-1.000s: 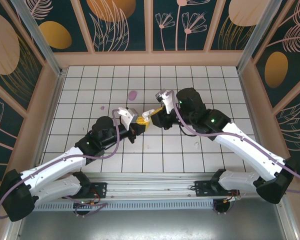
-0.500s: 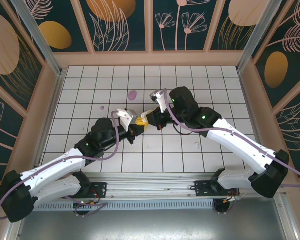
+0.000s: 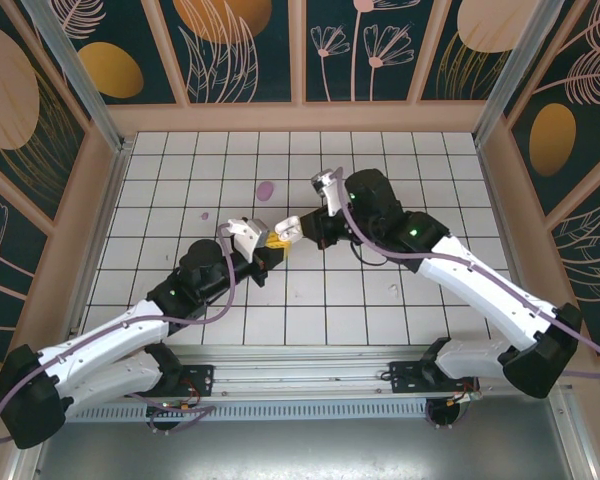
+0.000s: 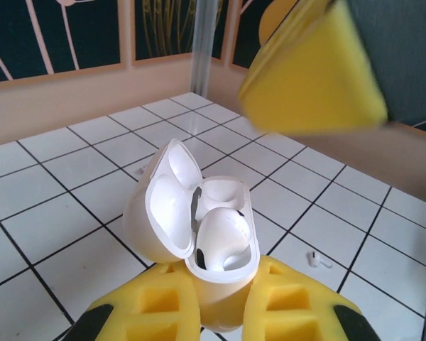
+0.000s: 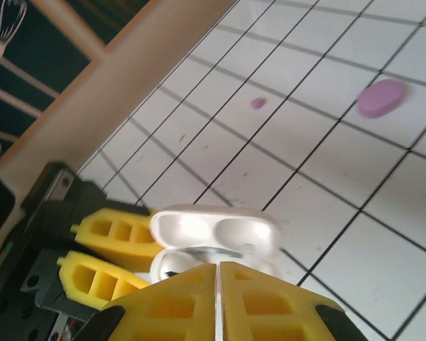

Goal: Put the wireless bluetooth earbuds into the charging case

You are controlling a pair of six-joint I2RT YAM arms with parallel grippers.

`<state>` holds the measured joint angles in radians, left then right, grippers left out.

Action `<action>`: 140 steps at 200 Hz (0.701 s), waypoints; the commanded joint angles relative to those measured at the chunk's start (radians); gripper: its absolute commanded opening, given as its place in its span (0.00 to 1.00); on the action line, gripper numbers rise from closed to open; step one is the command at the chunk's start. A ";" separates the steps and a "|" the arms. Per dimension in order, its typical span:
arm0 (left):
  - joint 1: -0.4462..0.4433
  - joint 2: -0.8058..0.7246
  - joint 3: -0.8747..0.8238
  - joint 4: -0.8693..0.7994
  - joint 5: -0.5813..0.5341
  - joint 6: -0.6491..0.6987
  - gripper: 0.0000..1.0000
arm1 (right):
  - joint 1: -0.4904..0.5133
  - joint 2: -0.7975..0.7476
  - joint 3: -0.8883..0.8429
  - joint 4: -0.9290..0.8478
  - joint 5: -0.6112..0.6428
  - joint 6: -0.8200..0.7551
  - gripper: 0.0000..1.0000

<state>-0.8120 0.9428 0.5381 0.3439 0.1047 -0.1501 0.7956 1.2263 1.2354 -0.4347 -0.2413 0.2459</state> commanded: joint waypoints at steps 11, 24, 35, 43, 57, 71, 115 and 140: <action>-0.003 -0.018 -0.028 0.052 -0.065 0.023 0.01 | -0.045 -0.095 0.016 -0.040 0.152 0.107 0.12; -0.003 -0.014 -0.030 0.053 -0.070 0.027 0.01 | -0.087 -0.112 -0.012 -0.060 0.192 0.148 0.13; -0.002 -0.010 -0.033 0.058 -0.068 0.029 0.01 | -0.145 -0.124 -0.045 -0.075 0.190 0.186 0.14; -0.003 -0.006 -0.036 0.059 -0.067 0.030 0.01 | -0.198 -0.130 -0.072 -0.086 0.162 0.212 0.14; -0.002 0.001 -0.038 0.061 -0.060 0.032 0.01 | -0.292 -0.138 -0.127 -0.098 0.118 0.248 0.16; -0.003 0.010 -0.040 0.060 -0.053 0.038 0.01 | -0.374 -0.146 -0.187 -0.118 0.110 0.269 0.17; -0.002 0.076 -0.044 0.062 -0.025 0.063 0.01 | -0.627 -0.160 -0.393 -0.142 0.087 0.257 0.20; -0.002 0.123 -0.046 0.093 -0.003 0.073 0.01 | -0.706 -0.181 -0.494 -0.129 0.053 0.269 0.20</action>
<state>-0.8120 1.0325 0.5022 0.3676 0.0715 -0.1055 0.1425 1.0851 0.8139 -0.5468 -0.1394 0.4885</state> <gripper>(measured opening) 0.108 0.200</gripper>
